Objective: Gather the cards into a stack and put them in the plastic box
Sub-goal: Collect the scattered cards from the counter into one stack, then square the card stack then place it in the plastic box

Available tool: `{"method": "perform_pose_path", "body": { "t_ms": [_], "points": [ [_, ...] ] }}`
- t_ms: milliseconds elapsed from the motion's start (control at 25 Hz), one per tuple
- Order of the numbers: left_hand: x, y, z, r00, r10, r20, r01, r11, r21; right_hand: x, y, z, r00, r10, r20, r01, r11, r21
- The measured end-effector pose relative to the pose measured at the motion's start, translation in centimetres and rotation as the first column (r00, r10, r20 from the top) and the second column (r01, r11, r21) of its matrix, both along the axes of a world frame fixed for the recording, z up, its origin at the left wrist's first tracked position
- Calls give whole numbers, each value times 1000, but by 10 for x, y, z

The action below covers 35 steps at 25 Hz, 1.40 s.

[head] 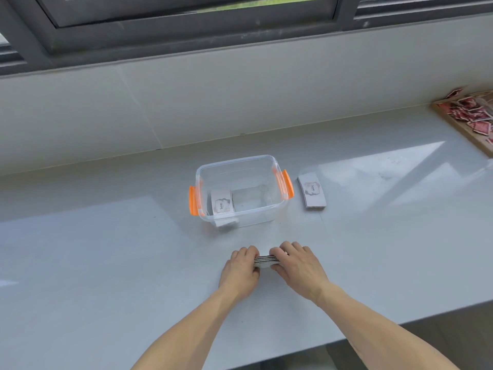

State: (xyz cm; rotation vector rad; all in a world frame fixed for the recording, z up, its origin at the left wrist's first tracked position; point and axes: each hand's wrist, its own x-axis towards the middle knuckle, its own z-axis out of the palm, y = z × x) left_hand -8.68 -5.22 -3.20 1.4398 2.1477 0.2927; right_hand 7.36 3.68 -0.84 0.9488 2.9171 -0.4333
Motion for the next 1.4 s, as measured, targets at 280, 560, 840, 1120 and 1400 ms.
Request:
{"method": "perform_pose_path", "body": {
  "t_ms": [280, 560, 840, 1120, 1400],
  "points": [
    [16, 44, 22, 770, 317, 553, -320, 943, -95, 34, 54, 4, 994, -88, -68, 67, 962, -266],
    [74, 107, 29, 356, 447, 821, -546, 812, -206, 83, 111, 11, 930, -338, -146, 221, 831, -511],
    [100, 150, 26, 342, 470, 814, -535, 809, -243, 84, 145, 13, 767, -607, -208, 293, 620, -728],
    [88, 194, 33, 351, 510, 786, -637, 745, -199, 59, 179, 3, 735, -664, -138, 375, 567, -733],
    [83, 236, 20, 419, 629, 655, -783, 615, -90, 23, 213, 3, 712, -687, -147, 474, 624, -621]
  ]
}}
